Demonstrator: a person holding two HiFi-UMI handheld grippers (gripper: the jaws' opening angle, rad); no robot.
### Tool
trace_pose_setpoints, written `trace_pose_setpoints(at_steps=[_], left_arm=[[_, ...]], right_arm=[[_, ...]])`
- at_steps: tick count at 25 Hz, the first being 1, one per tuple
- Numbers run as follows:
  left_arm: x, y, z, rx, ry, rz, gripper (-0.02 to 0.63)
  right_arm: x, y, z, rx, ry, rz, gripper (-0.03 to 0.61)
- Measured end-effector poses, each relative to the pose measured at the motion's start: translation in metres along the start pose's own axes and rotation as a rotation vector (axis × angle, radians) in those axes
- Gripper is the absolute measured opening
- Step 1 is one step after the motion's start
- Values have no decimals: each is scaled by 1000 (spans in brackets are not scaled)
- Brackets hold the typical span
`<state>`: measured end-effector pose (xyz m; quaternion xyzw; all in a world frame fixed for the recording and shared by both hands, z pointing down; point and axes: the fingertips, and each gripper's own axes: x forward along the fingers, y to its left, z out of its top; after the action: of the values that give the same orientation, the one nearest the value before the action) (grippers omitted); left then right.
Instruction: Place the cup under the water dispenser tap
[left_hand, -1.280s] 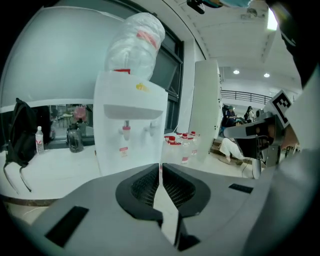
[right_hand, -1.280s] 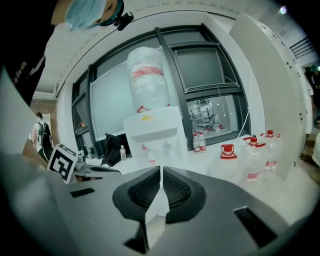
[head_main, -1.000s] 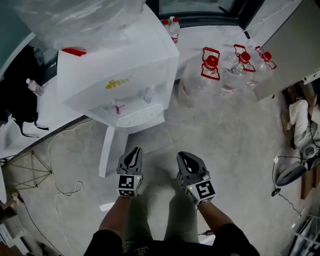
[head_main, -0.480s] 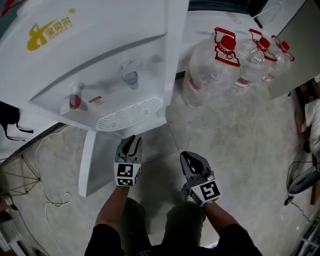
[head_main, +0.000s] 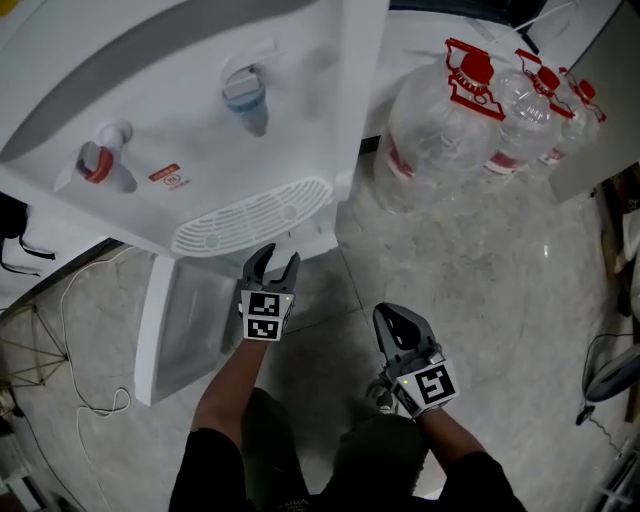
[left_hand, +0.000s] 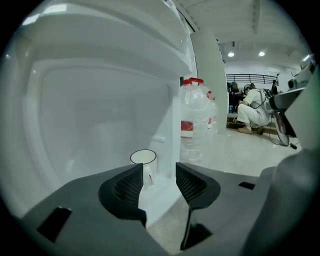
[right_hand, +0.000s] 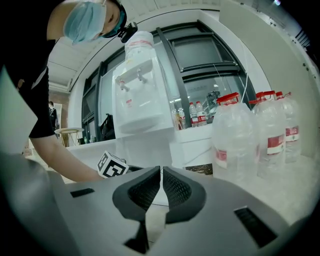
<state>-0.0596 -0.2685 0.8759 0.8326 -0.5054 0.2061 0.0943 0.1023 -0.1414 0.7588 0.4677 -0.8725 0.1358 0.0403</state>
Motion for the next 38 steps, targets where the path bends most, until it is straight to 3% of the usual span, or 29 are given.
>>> trace_pose_setpoints(at_steps=[6, 17, 22, 31, 38], left_arm=[[47, 11, -19, -48, 71, 35, 210], [100, 26, -48, -44, 204, 148, 204], [102, 30, -53, -44, 226, 194, 98], [97, 28, -49, -107, 175, 167, 74], [85, 22, -44, -88, 161, 105, 72]], right_arm=[[-12, -12, 10, -25, -39, 8, 44], [-24, -40, 14, -8, -64, -12, 44], [-27, -46, 13, -6, -71, -28, 44], [-29, -40, 15, -15, -75, -24, 44], [-26, -33, 21, -40, -78, -13, 44]])
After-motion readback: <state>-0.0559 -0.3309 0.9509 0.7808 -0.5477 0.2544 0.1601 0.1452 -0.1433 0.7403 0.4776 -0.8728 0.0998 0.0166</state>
